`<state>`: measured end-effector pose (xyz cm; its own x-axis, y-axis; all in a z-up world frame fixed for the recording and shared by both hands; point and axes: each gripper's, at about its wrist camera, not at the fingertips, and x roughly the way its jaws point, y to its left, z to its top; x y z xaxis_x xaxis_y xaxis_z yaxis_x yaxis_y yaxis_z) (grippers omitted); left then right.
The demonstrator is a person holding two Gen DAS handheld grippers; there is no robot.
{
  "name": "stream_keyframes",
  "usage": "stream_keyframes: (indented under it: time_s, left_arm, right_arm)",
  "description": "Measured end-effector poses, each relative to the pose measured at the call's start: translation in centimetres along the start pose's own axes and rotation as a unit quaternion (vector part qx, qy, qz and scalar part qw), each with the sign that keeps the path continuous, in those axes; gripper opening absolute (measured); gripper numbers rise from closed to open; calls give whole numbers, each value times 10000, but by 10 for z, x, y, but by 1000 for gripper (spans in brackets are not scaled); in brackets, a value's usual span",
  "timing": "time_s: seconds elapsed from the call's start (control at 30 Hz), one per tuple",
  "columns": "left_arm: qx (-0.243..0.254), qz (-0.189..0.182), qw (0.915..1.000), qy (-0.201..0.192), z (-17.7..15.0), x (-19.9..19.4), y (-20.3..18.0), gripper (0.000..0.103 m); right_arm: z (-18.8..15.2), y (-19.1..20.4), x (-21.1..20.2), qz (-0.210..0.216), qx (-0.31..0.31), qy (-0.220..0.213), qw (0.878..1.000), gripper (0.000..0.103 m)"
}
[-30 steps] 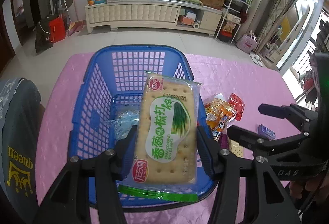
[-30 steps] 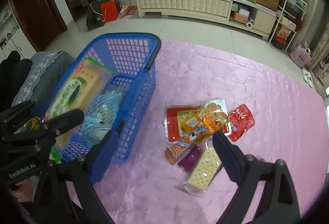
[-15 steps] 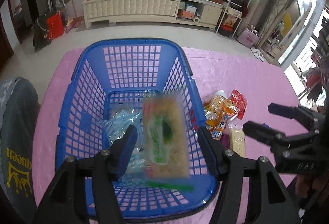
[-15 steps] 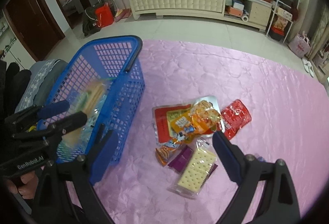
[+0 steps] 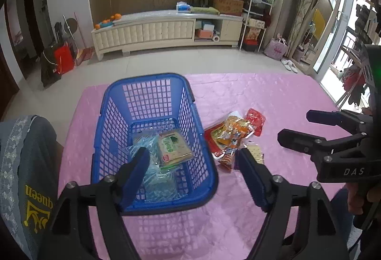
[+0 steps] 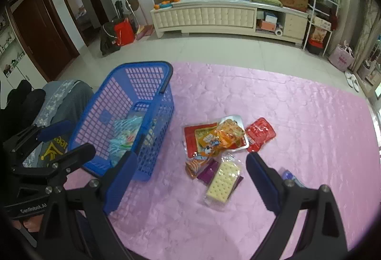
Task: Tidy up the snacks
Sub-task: 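Lower the cracker pack into the blue basket and open the left gripper, then reach the left gripper to the plain cracker pack and grasp it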
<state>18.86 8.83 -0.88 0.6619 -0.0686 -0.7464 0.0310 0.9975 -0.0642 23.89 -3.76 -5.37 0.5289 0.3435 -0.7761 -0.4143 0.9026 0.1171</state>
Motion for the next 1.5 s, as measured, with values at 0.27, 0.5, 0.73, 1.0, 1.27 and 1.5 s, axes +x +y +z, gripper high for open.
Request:
stream_keyframes:
  time_s: [0.27, 0.5, 0.73, 1.0, 1.27, 1.5]
  left_arm:
    - [121, -89, 9998, -144, -5, -19, -26, 80]
    - [309, -177, 9993, -140, -12, -20, -54, 80]
    - [477, -247, 9986, -26, -17, -9, -83, 80]
    - [612, -306, 9973, 262, -19, 22, -116, 80]
    - [696, -301, 9946, 703, -25, 69, -136, 80]
    - [691, -272, 9912, 1094, -33, 112, -143, 80]
  right_arm:
    - [-18, -13, -31, -196, 47, -176, 9996, 95]
    - [-37, -34, -42, -302, 197, -175, 9992, 95]
    - [-53, -57, -48, -343, 338, -158, 9987, 95]
    - [-68, -93, -39, -369, 592, -9, 9976, 95]
    - [-84, -130, -12, -405, 861, 264, 9951, 95]
    - [-98, -157, 21, -382, 1046, 599, 9920, 95]
